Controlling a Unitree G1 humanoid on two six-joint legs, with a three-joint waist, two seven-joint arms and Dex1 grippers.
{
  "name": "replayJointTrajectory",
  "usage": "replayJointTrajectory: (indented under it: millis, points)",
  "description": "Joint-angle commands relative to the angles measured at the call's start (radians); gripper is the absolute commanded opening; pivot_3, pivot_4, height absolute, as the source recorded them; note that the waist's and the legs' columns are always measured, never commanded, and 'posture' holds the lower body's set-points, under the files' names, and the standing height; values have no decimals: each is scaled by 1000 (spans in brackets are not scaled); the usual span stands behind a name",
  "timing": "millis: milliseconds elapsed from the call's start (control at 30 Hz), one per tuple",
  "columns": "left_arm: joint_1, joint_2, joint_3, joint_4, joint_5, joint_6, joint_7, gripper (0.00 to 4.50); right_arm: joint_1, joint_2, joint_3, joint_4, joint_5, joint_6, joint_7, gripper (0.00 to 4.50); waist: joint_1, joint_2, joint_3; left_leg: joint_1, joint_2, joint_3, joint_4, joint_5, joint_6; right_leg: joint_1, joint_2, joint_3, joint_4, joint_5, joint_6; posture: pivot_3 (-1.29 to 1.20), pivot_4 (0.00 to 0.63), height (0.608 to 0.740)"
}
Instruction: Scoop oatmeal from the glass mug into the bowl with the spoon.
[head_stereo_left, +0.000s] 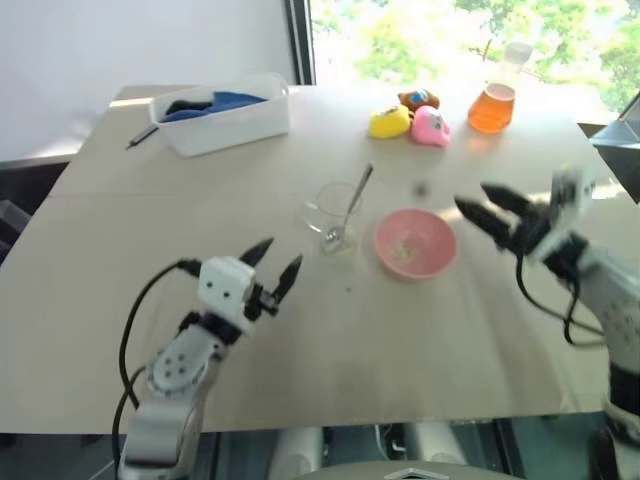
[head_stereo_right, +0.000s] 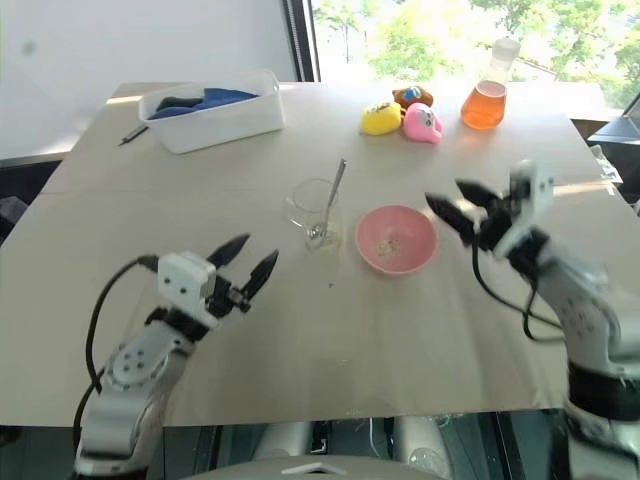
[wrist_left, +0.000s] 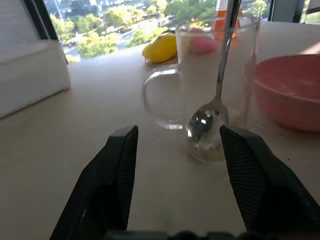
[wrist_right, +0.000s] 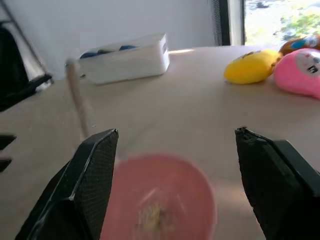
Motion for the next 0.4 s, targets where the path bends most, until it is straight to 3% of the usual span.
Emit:
replayJointTrajectory:
  millis: [33,200,400]
  points:
    - [102,-18,22,-31,-34,-21,-8,2743,137,-40,0,1,-61,-162,183,3771,-3,0,0,1,0,1,0,0,0,0,0,1,0,0,0,0,150,740]
    - [196,-19,15,41,-20,-56,-26,2743,275,-38,33,169,-180,-375,321,3771,-8,-1,1,19,1,3,0,-1,2,16,3,0,-3,-5,0,0,150,740]
    - [182,-14,2,65,12,-94,-27,2743,278,-36,58,292,-239,-522,403,3771,-6,0,1,22,1,3,0,0,3,19,5,1,-2,-5,-1,0,150,740]
